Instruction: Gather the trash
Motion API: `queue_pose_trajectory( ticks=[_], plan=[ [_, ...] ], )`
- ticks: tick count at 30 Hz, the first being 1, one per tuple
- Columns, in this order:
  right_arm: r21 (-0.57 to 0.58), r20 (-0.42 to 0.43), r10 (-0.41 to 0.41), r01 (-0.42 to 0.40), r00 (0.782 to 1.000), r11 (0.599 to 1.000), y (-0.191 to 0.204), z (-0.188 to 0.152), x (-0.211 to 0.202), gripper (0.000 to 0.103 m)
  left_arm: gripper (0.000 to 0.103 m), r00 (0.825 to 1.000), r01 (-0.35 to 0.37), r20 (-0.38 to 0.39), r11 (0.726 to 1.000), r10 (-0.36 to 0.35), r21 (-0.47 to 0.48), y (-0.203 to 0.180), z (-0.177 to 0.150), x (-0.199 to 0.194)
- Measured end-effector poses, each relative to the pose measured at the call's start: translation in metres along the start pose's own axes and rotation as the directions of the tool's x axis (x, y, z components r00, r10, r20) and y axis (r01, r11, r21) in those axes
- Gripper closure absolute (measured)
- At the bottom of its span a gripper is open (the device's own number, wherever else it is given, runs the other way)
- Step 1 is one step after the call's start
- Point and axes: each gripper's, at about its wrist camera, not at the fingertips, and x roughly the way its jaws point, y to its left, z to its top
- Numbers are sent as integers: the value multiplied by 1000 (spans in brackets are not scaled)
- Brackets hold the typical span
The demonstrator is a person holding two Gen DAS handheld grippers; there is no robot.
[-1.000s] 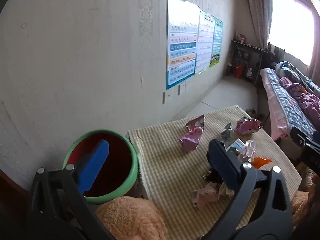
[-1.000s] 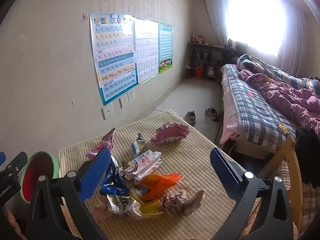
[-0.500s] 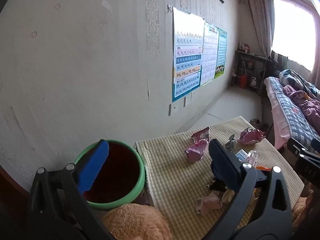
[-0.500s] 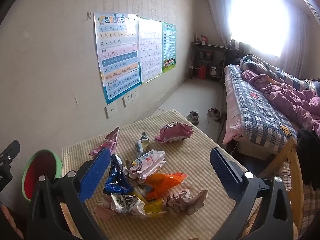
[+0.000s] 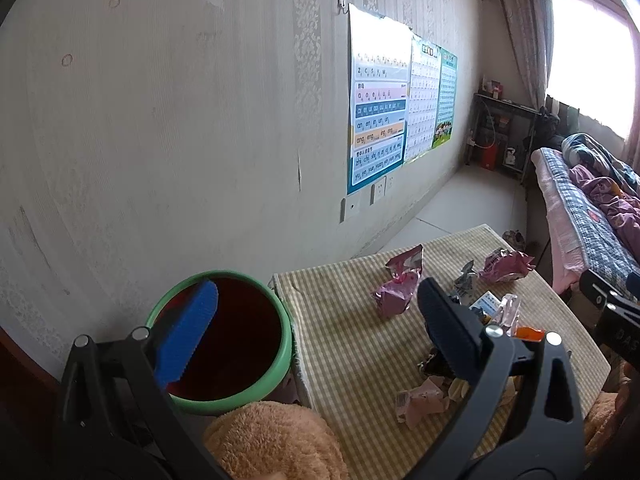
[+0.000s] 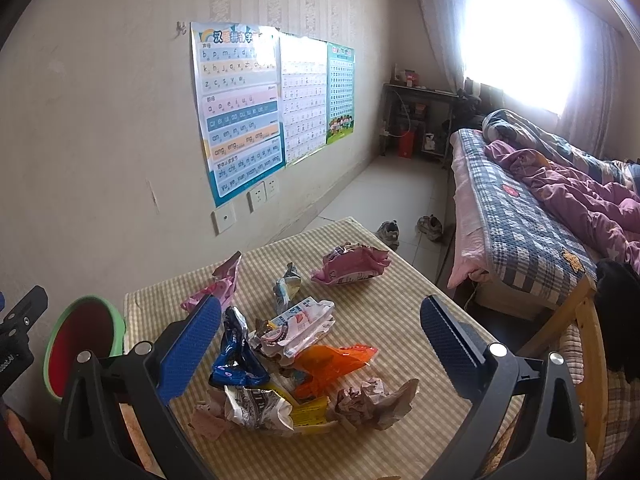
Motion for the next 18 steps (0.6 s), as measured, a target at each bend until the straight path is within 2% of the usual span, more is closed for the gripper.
queue_pose_trajectory(
  ticks=[18],
  plan=[
    [-2,-7,0,0,1000,1000,2,-1,1,7,5,1000,-1,-3,1000,1,12,1,-2,0]
  ],
)
